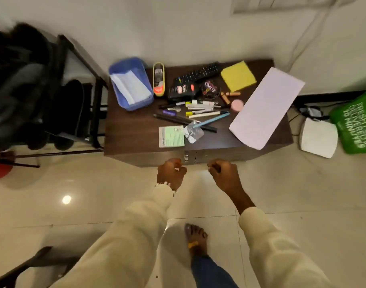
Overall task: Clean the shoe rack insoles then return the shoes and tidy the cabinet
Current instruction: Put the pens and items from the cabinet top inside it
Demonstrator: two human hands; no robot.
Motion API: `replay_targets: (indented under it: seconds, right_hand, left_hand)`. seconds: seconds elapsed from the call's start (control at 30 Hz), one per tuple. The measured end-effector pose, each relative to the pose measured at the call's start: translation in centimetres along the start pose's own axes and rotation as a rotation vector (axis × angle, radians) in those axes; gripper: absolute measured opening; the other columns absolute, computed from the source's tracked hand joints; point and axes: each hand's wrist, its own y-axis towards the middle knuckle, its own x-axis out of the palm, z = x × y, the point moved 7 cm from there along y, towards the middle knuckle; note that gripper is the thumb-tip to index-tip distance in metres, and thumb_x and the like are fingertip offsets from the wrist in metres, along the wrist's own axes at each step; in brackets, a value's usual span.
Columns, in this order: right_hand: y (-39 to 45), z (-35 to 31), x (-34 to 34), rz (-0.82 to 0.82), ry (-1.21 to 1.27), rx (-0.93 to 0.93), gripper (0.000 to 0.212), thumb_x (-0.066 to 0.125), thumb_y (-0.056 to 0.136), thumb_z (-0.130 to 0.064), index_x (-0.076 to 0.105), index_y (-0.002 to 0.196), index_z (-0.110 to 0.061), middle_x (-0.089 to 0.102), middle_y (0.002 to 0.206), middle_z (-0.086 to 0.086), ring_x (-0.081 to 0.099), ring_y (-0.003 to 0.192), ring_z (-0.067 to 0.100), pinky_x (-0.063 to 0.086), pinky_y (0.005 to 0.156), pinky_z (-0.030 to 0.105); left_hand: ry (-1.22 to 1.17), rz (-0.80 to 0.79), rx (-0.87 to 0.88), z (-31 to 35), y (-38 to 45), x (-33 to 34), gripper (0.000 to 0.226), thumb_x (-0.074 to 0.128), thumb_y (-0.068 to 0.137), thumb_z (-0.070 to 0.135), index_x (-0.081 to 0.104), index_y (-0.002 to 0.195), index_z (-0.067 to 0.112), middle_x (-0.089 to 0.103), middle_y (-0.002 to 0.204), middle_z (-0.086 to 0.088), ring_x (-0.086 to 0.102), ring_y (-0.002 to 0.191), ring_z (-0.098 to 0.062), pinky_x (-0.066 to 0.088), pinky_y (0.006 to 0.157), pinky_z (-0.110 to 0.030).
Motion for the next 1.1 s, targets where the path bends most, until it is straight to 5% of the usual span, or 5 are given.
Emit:
replay_targets:
  seconds: [0.27, 0.4, 0.8, 0.97, 1.1]
  right_hand:
    - [8.3, 9.5, 8.4, 0.241, 0.074, -0.257, 0.015, 0.066, 0.087, -0.019, 0.069, 0.1, -0.011, 0.067, 0.083, -0.005, 0.06, 0.074, 0.005, 0.04, 0.065, 0.002]
    - [9.7, 9.5, 10.3, 0.375, 0.087, -0.414, 0.017, 0.064, 0.089, -0.029, 0.07, 0.091, -0.013, 0.07, 0.078, -0.001, 0.064, 0.07, 0.01, 0.049, 0.066, 0.018]
    - [2.8, 3.9, 7.9, 0.758, -0.162, -0.84, 0.041, 0.065, 0.084, -0.045, 0.061, 0.108, -0.012, 0.055, 0.108, 0.004, 0.04, 0.101, 0.004, 0.032, 0.079, 0.011]
    - [0.7, 2.7, 8.8, 0.407, -0.38, -0.916, 0.067, 0.04, 0.087, -0.063, 0.049, 0.136, -0.018, 0.047, 0.139, 0.002, 0.034, 0.131, 0.015, 0.037, 0.105, 0.037]
    - [-0.1, 3.7, 9.4, -0.161, -0.021, -0.672, 0.085, 0.042, 0.072, -0.082, 0.058, 0.126, -0.018, 0.063, 0.121, 0.0, 0.056, 0.113, 0.005, 0.044, 0.096, 0.024]
  left_hand:
    - [-0.181, 0.371, 0.418, -7.2, 8.5, 7.6, 0.026, 0.069, 0.083, 0.031, 0.07, 0.082, 0.005, 0.056, 0.092, -0.001, 0.061, 0.08, -0.022, 0.048, 0.076, -0.026]
    - [-0.242, 0.49, 0.626, -7.6, 8.6, 8.0, 0.038, 0.06, 0.087, 0.038, 0.07, 0.073, 0.004, 0.048, 0.081, 0.001, 0.049, 0.066, -0.013, 0.038, 0.062, -0.021]
    - [-0.393, 0.46, 0.524, -10.1, 5.6, 7.3, 0.056, 0.05, 0.091, 0.054, 0.068, 0.054, 0.015, 0.058, 0.074, -0.006, 0.058, 0.069, -0.02, 0.041, 0.071, -0.026]
    - [-0.315, 0.4, 0.47, -12.5, 2.7, 6.2, 0.074, 0.029, 0.072, 0.082, 0.057, 0.044, 0.02, 0.06, 0.073, 0.0, 0.059, 0.068, -0.02, 0.039, 0.067, -0.025]
    - [-0.336, 0.312, 0.364, -15.6, 1.0, 4.8, 0.08, 0.029, 0.061, 0.091, 0.058, 0.059, 0.017, 0.063, 0.072, -0.001, 0.061, 0.072, -0.022, 0.047, 0.073, -0.031]
